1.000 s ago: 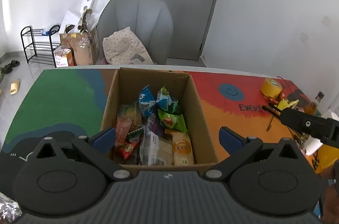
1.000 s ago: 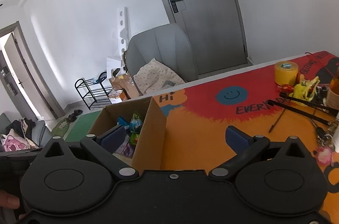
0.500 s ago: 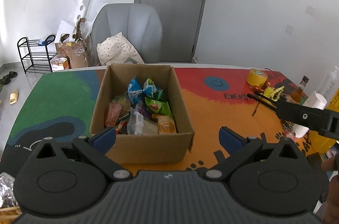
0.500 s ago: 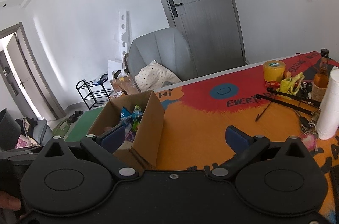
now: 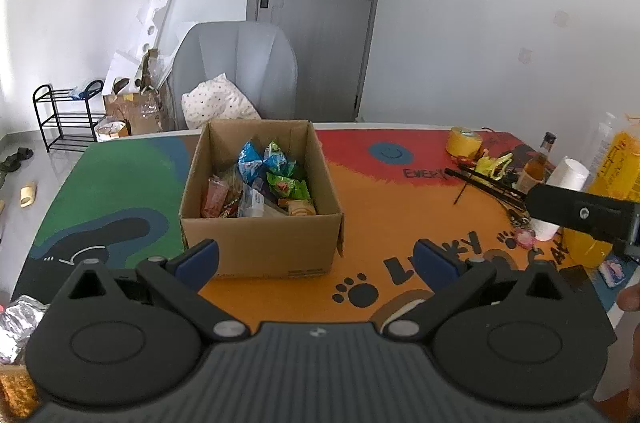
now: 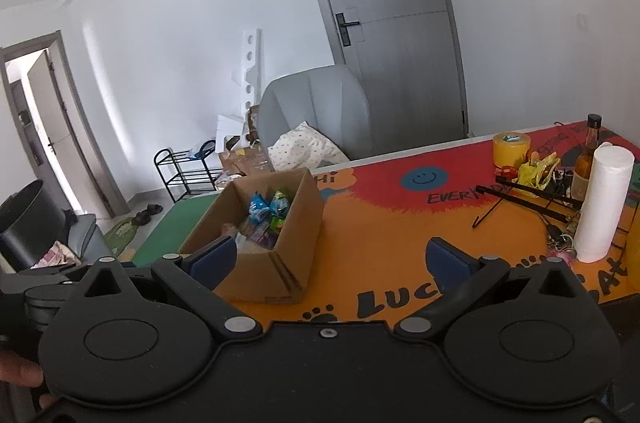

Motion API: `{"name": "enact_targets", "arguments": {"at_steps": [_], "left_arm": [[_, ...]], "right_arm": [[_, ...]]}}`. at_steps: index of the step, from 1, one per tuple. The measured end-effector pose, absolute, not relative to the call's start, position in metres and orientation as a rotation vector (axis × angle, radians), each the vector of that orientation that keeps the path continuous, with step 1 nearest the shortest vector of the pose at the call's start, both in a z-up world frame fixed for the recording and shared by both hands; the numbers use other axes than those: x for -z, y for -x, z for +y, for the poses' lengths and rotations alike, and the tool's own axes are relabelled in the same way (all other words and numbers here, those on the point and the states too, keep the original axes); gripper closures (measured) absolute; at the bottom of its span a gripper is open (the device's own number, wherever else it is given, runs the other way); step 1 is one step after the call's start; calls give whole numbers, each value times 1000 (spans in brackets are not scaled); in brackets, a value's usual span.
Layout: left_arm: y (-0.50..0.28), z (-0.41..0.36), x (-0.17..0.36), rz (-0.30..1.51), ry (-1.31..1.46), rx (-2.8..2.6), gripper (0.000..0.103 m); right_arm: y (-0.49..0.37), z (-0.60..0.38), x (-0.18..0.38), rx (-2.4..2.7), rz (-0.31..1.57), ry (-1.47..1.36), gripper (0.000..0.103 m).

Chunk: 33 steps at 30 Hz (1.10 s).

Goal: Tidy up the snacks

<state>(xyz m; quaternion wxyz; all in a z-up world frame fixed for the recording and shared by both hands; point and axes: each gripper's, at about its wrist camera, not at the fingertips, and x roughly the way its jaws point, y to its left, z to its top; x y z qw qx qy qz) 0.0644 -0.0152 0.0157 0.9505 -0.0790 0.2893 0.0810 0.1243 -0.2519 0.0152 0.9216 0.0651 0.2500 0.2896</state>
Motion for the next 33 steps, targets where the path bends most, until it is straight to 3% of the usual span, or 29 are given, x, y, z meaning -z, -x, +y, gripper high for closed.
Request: {"name": "enact_targets", "arguments": {"at_steps": [33], "left_arm": [[-19,-21,-36,543,109,-148,0]], "right_arm": [[-89,-268,-34,-594,516,-120,0]]}}
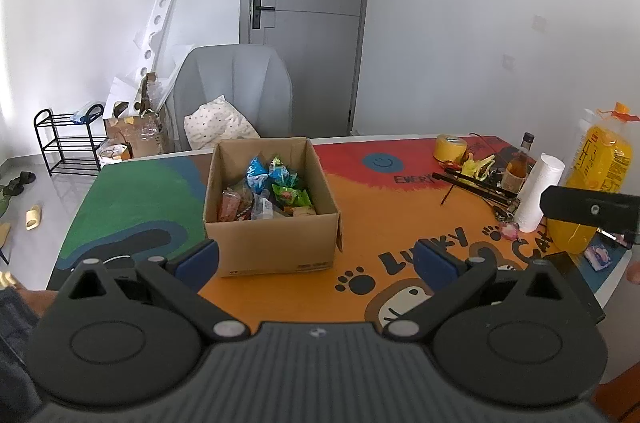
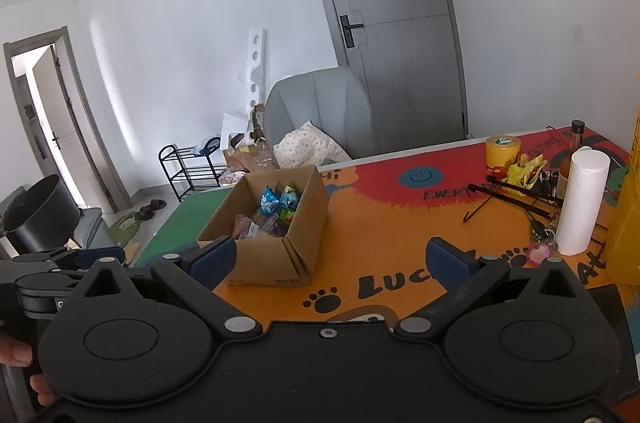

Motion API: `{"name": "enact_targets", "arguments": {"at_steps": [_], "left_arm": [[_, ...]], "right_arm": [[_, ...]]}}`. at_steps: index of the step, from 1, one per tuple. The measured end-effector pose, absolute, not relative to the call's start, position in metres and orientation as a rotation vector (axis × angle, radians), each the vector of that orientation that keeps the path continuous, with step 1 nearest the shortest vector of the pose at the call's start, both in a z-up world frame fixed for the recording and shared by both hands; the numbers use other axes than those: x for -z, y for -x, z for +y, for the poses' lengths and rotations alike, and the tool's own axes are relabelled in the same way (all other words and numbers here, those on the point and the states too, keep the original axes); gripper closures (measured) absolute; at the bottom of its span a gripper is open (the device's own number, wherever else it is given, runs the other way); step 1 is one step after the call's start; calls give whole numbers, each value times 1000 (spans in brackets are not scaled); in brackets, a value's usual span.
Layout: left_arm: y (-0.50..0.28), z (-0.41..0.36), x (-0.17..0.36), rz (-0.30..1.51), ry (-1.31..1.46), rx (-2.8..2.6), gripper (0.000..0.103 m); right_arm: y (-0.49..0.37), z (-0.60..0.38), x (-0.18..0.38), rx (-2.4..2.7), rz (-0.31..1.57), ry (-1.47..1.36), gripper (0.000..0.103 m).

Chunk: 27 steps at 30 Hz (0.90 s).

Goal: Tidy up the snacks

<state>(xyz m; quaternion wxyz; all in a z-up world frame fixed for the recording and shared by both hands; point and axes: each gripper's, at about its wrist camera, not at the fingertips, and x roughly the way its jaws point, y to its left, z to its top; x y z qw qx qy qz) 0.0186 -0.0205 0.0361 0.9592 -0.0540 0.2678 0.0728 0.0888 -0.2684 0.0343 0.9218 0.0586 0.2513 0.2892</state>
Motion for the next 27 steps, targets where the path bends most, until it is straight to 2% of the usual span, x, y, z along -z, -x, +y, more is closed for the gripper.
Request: {"name": "enact_targets", "arguments": {"at_steps": [27], "left_arm": [[-18,-24,-35,550,101,-134,0]], "right_arm": [[-87,-268,-36,-600,517,-117,0]]}}
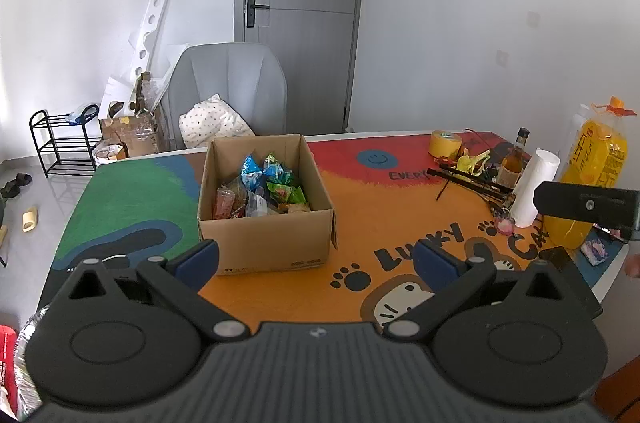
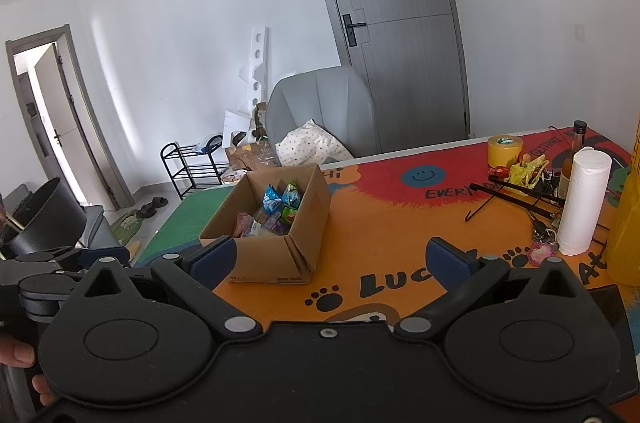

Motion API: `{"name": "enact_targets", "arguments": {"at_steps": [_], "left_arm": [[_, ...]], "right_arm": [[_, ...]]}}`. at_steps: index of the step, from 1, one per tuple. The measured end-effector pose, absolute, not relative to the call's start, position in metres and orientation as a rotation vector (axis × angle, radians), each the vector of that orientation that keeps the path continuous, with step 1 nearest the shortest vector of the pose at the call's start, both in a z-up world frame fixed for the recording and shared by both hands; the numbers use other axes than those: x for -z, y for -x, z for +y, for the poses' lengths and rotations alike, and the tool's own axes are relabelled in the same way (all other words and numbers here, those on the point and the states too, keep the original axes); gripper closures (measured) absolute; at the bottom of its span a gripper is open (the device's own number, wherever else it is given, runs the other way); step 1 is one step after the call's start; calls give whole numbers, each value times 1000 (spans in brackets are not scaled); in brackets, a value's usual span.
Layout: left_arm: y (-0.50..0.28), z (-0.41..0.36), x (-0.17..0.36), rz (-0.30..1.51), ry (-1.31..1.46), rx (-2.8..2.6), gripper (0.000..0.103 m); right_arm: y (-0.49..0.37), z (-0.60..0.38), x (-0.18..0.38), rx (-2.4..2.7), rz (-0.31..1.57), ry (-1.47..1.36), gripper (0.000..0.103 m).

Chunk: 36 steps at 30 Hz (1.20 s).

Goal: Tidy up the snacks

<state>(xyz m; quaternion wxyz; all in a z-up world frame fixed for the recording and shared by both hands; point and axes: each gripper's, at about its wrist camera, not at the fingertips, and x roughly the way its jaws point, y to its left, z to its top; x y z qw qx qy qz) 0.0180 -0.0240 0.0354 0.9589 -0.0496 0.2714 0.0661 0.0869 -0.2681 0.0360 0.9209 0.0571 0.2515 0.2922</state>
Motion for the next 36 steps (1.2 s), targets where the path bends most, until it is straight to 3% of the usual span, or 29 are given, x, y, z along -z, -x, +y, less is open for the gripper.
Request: {"name": "enact_targets", "arguments": {"at_steps": [36], "left_arm": [[-18,-19,-36,549,134,-114,0]], "right_arm": [[-89,-265,-33,-593,545,-91,0]]}}
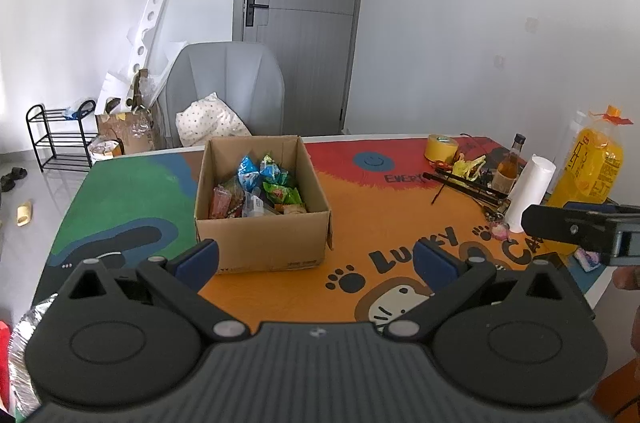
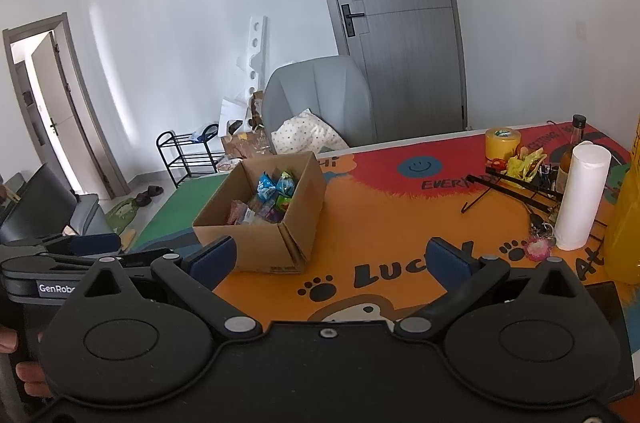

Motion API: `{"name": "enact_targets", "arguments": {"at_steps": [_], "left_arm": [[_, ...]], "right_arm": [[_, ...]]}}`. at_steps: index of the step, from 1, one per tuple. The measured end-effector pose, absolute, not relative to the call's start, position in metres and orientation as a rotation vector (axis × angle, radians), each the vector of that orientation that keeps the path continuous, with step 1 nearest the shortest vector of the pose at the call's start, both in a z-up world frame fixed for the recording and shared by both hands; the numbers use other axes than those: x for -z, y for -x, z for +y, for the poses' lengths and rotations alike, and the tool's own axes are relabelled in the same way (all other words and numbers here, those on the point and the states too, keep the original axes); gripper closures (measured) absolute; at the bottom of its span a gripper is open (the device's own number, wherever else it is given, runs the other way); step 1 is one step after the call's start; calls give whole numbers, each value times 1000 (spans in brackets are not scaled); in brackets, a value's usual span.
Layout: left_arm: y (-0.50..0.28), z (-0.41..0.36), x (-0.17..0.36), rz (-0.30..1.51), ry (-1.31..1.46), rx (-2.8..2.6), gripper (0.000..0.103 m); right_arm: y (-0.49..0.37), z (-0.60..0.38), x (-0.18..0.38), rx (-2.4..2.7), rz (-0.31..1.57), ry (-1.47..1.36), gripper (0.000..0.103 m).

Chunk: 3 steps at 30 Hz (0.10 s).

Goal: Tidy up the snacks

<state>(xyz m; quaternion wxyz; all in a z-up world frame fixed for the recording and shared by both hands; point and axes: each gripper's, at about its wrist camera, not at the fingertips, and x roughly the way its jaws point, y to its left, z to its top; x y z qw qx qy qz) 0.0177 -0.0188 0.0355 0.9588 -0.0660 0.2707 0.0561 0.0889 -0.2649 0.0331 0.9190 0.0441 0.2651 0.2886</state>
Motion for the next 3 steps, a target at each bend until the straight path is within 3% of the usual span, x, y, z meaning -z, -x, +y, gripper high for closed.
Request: {"name": "enact_targets", "arguments": {"at_steps": [3], "left_arm": [[-19,-19,-35,556,137,-102,0]], "right_arm": [[-89,-265,-33,-593,547,-91,0]]}}
